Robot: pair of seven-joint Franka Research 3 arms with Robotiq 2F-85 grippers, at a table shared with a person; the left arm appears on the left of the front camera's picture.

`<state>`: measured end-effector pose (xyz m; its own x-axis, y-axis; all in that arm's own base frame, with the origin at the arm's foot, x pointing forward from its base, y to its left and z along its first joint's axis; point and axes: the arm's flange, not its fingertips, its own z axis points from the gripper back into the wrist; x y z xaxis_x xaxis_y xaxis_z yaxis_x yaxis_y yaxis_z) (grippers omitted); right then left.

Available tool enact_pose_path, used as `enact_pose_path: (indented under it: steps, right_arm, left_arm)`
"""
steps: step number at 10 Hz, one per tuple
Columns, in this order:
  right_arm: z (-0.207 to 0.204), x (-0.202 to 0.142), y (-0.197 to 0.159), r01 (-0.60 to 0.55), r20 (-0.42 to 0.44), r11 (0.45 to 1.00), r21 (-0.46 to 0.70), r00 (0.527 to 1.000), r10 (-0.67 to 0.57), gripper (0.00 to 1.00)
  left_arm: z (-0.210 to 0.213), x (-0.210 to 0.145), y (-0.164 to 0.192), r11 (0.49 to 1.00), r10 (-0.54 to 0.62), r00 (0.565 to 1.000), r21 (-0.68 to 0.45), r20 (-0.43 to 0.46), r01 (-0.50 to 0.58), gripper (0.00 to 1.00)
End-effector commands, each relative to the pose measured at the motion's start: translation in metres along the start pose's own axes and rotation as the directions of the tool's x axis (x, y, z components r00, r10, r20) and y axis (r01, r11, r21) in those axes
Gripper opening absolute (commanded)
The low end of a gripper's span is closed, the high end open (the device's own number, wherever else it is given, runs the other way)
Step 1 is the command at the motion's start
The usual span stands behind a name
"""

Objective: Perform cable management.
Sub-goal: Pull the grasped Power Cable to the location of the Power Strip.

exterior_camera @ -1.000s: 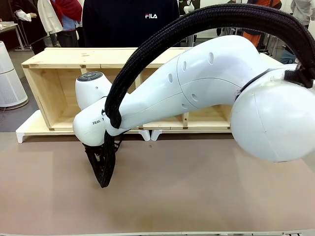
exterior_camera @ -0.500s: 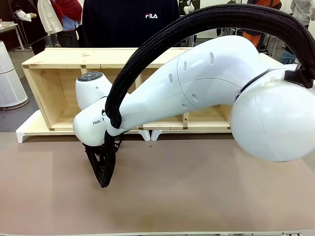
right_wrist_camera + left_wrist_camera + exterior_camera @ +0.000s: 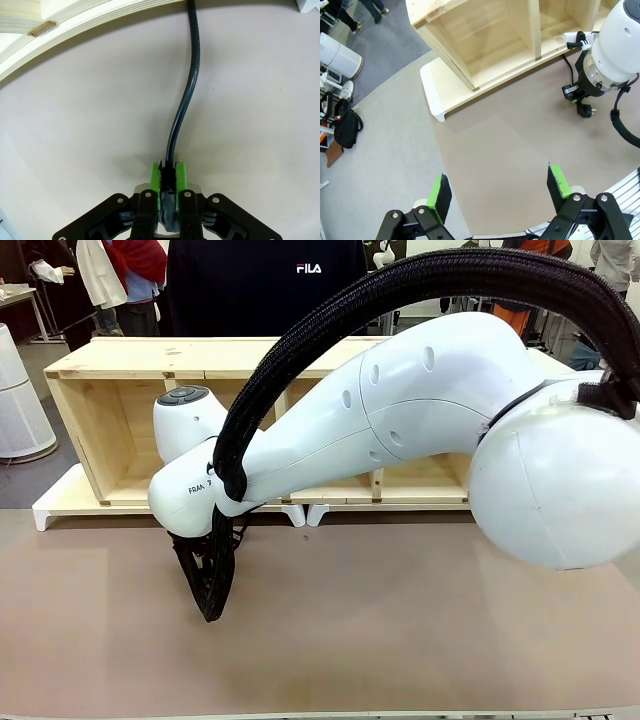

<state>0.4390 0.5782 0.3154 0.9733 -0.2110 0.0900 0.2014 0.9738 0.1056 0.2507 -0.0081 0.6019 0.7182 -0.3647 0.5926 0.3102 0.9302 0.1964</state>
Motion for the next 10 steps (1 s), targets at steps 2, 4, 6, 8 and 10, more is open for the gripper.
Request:
enact_pose_path:
  steps: [2,4,6,8,10]
  right_arm:
    - [0.000,-0.001,0.000,-0.001,-0.002,1.000,-0.006,1.000,0.001,0.00]
    - [0.004,-0.004,-0.006,-0.011,-0.008,1.000,0.015,1.000,0.011,0.15]
    - [0.018,-0.014,-0.024,-0.012,-0.019,0.999,0.040,1.000,0.013,0.15]
    - [0.035,-0.026,-0.043,-0.015,-0.029,0.998,0.060,0.999,0.017,0.15]
    - [0.051,-0.036,-0.058,-0.015,-0.017,0.998,0.063,1.000,0.016,0.15]
  left_arm:
    - [0.000,0.000,0.001,1.000,0.002,1.000,-0.001,0.001,-0.002,1.00]
    - [0.000,0.000,0.001,1.000,0.002,1.000,-0.001,0.001,-0.002,1.00]
    - [0.000,0.000,0.001,1.000,0.002,1.000,-0.001,0.001,-0.002,1.00]
    - [0.000,0.000,0.001,1.000,0.002,1.000,-0.001,0.001,-0.002,1.00]
    - [0.000,0.000,0.001,1.000,0.002,1.000,-0.001,0.001,-0.002,1.00]
